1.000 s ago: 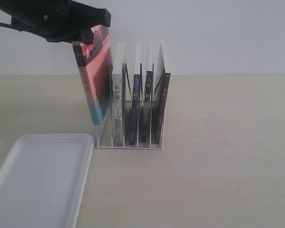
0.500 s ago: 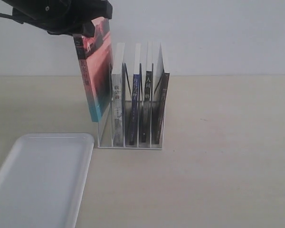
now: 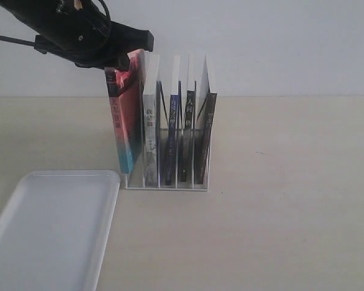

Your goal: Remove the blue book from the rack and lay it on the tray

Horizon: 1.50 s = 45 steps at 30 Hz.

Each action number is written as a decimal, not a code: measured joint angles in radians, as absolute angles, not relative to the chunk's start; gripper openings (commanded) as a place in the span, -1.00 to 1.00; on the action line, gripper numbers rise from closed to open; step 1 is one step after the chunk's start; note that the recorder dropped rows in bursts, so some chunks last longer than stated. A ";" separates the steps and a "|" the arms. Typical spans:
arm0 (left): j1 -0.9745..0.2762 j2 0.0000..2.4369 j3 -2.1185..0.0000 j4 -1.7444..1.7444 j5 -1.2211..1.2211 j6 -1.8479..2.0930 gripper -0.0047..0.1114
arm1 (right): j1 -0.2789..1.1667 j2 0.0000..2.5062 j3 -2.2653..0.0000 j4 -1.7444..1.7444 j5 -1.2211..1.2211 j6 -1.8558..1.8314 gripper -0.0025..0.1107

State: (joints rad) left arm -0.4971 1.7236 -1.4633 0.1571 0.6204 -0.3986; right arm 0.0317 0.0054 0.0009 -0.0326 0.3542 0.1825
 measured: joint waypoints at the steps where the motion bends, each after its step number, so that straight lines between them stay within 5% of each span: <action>1: -0.497 1.731 -1.463 0.157 0.620 -0.399 -0.84 | 0.032 0.005 0.001 -0.033 0.354 0.183 -0.96; 24: -0.497 1.759 -1.318 0.167 0.350 -0.407 -0.84 | 0.032 0.005 0.001 -0.033 0.354 0.183 -0.96; 45: -0.497 1.759 -1.318 0.187 0.411 -0.398 -0.84 | 0.032 0.005 0.001 -0.033 0.354 0.183 -0.96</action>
State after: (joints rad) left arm -0.4971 1.7591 -1.3181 0.1867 0.4114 -0.3978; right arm 0.0317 0.0054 0.0009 -0.0326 0.3542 0.1825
